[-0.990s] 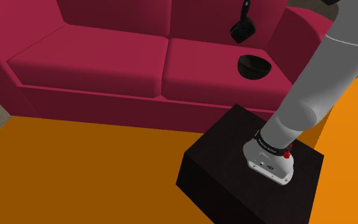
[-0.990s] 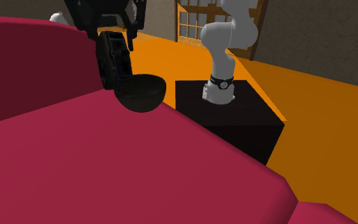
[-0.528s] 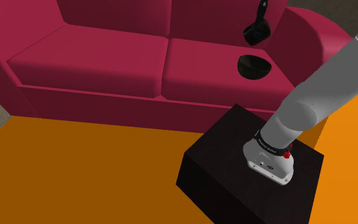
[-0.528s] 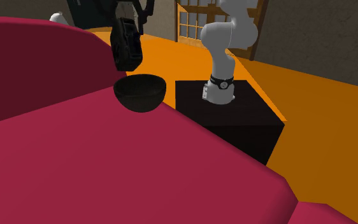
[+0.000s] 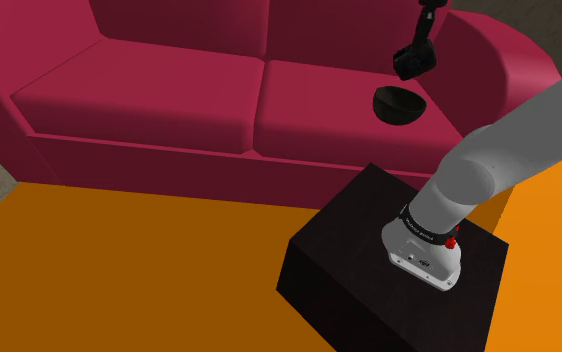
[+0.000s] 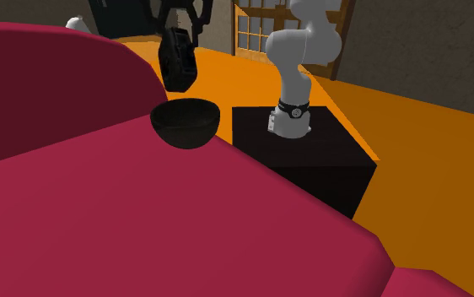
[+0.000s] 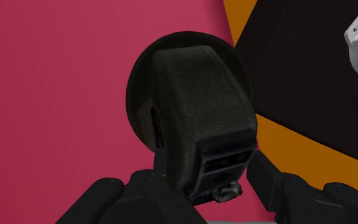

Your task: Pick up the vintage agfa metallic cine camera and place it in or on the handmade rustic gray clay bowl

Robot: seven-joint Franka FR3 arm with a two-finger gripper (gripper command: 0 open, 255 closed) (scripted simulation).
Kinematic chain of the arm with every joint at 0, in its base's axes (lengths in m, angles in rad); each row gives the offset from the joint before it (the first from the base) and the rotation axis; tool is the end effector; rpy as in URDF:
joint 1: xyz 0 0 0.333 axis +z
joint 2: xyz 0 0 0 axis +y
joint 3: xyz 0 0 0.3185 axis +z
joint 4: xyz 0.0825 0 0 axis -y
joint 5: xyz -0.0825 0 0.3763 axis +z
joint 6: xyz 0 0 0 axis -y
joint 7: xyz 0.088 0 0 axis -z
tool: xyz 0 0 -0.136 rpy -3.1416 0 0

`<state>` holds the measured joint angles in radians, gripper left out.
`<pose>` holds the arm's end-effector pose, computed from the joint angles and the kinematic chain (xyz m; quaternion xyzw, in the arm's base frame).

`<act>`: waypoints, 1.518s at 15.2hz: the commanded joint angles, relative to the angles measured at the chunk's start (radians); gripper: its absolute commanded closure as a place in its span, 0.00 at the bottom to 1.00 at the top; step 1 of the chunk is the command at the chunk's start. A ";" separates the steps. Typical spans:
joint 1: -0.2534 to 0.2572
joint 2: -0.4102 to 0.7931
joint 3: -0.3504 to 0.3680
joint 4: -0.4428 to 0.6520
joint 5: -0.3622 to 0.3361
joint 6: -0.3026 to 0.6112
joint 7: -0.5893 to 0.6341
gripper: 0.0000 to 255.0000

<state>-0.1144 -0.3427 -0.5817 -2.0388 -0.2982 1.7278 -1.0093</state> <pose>0.3144 -0.3425 0.5335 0.9794 0.1943 -0.0458 0.0301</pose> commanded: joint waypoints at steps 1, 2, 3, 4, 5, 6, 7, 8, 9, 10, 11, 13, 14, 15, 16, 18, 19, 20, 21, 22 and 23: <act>-0.002 -0.002 -0.003 -0.027 -0.004 0.026 0.003 1.00; -0.003 -0.002 -0.005 -0.040 -0.005 0.039 0.005 1.00; -0.003 -0.002 -0.007 -0.053 -0.006 0.052 0.007 1.00; -0.004 -0.001 -0.009 -0.066 -0.008 0.066 0.008 1.00; -0.005 0.000 -0.011 -0.078 -0.009 0.079 0.010 1.00; -0.005 0.001 -0.014 -0.091 -0.010 0.092 0.011 1.00; -0.006 0.002 -0.016 -0.103 -0.011 0.106 0.012 1.00; -0.006 0.004 -0.018 -0.115 -0.012 0.119 0.013 1.00; -0.007 0.006 -0.021 -0.126 -0.013 0.133 0.014 1.00; -0.007 0.008 -0.023 -0.138 -0.013 0.146 0.016 1.00; -0.007 0.011 -0.026 -0.149 -0.014 0.160 0.017 1.00; -0.008 0.017 -0.031 -0.171 -0.015 0.188 0.018 1.00; -0.008 0.020 -0.034 -0.182 -0.016 0.202 0.019 1.00; -0.008 0.020 -0.034 -0.182 -0.016 0.202 0.019 1.00; -0.008 0.020 -0.034 -0.182 -0.016 0.202 0.019 1.00; -0.008 0.020 -0.034 -0.182 -0.016 0.202 0.019 1.00; -0.008 0.020 -0.034 -0.182 -0.016 0.202 0.019 1.00; -0.008 0.020 -0.034 -0.182 -0.016 0.202 0.019 1.00; -0.008 0.020 -0.034 -0.182 -0.016 0.202 0.019 1.00; -0.008 0.020 -0.034 -0.182 -0.016 0.202 0.019 1.00; -0.008 0.020 -0.034 -0.182 -0.016 0.202 0.019 0.00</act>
<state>-0.1228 -0.3226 -0.6160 -2.2214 -0.3142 1.9298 -0.9903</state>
